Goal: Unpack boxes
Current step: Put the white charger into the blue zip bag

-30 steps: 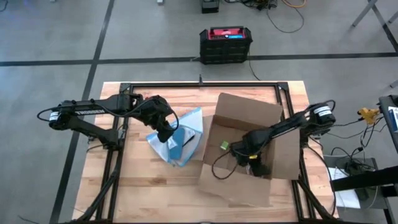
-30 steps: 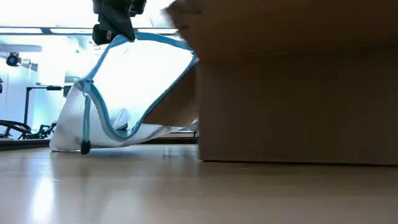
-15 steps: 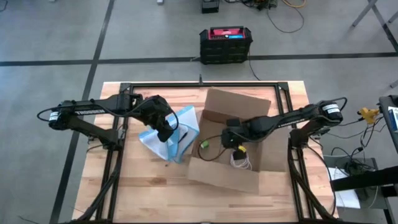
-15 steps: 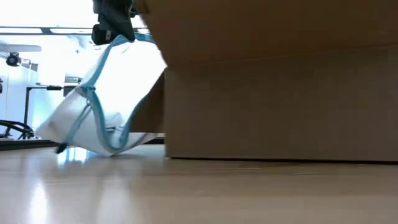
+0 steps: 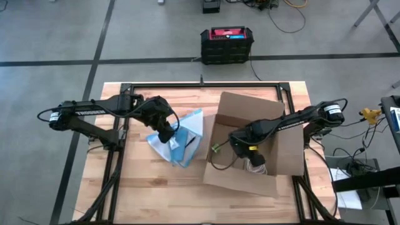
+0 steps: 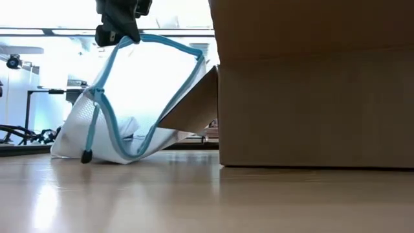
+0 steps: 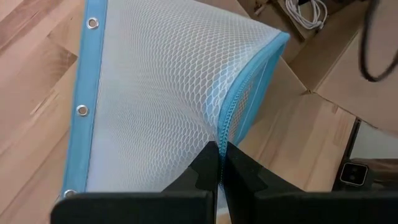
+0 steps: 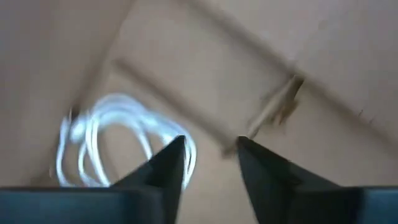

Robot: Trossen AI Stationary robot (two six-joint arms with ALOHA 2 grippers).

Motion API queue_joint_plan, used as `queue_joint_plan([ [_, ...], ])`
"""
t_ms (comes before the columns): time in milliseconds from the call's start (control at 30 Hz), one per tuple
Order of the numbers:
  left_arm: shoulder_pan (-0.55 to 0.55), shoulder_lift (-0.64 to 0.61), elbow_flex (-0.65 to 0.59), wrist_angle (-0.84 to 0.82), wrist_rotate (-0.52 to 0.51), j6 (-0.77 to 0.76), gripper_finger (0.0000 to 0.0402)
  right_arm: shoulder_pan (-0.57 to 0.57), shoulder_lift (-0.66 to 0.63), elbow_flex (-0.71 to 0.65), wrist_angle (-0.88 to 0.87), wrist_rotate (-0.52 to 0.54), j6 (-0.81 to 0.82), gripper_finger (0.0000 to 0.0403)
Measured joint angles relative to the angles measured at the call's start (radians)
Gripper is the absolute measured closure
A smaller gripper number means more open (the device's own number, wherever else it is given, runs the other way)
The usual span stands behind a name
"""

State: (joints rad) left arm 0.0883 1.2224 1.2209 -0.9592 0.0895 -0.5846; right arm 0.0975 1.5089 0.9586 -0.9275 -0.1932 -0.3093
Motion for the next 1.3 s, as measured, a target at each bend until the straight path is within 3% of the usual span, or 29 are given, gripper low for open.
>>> queue_joint_plan([
  [133, 0.0, 0.0, 0.0, 0.0, 0.0, 0.0, 0.0401, 0.005, 0.0, -0.035, -0.01, 0.002, -0.077, 0.019],
  [300, 0.0, 0.0, 0.0, 0.0, 0.0, 0.0, 0.0401, 0.023, 0.0, -0.073, 0.063, 0.0, -0.088, 0.0181],
  [633, 0.0, 0.0, 0.0, 0.001, -0.002, 0.007, 0.0401, 0.083, 0.006, -0.138, 0.2, 0.043, -0.106, 0.0259],
  [767, 0.0, 0.0, 0.0, 0.001, -0.004, 0.007, 0.0401, 0.085, 0.025, -0.142, 0.212, 0.149, -0.085, 0.03],
  [1000, 0.0, 0.0, 0.0, 0.001, -0.004, 0.002, 0.0401, 0.079, 0.023, -0.14, 0.213, 0.168, -0.074, 0.039],
  [1300, 0.001, 0.0, 0.0, 0.002, -0.005, -0.001, 0.0401, 0.079, -0.027, -0.059, 0.141, 0.299, 0.022, 0.04],
])
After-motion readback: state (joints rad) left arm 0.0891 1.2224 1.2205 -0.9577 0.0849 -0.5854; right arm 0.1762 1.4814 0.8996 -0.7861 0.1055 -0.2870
